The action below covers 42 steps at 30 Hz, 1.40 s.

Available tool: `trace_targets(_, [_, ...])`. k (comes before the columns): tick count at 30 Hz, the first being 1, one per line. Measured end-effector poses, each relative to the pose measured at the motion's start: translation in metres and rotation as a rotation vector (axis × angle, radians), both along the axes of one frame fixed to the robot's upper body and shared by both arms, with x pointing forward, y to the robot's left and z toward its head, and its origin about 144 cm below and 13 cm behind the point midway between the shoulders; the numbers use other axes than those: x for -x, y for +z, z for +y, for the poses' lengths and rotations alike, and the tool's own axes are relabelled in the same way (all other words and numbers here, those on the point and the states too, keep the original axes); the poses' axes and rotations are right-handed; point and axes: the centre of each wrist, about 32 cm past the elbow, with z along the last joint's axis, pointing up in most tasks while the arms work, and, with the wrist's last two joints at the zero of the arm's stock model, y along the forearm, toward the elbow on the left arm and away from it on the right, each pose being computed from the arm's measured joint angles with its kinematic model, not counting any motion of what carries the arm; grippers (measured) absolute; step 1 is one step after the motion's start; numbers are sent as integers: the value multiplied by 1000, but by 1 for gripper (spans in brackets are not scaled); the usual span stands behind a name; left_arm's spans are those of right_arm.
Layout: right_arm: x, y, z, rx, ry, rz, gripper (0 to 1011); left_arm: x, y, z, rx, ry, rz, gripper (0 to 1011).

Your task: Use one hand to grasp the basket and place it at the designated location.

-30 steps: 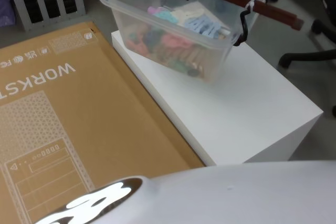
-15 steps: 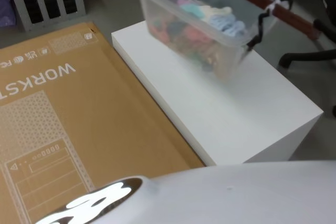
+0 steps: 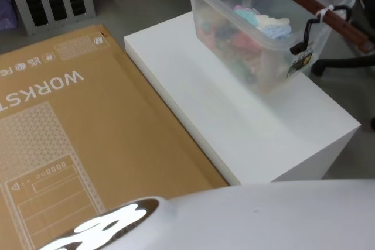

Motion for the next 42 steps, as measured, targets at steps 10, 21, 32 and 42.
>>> trace_targets(10, [-1,-9,-10,-19,-46,-24,234,0,0,0,0,0,0,0])
trace_targets(21, [-4,-20,-16,-44,-61,-47,234,0,0,0,0,0,0,0])
trace_targets(32, [-9,-28,-22,-73,-79,-54,234,0,0,0,0,0,0,0])
trace_targets(42, [-15,-46,-24,-78,-83,-57,235,0,0,0,0,0,0,0])
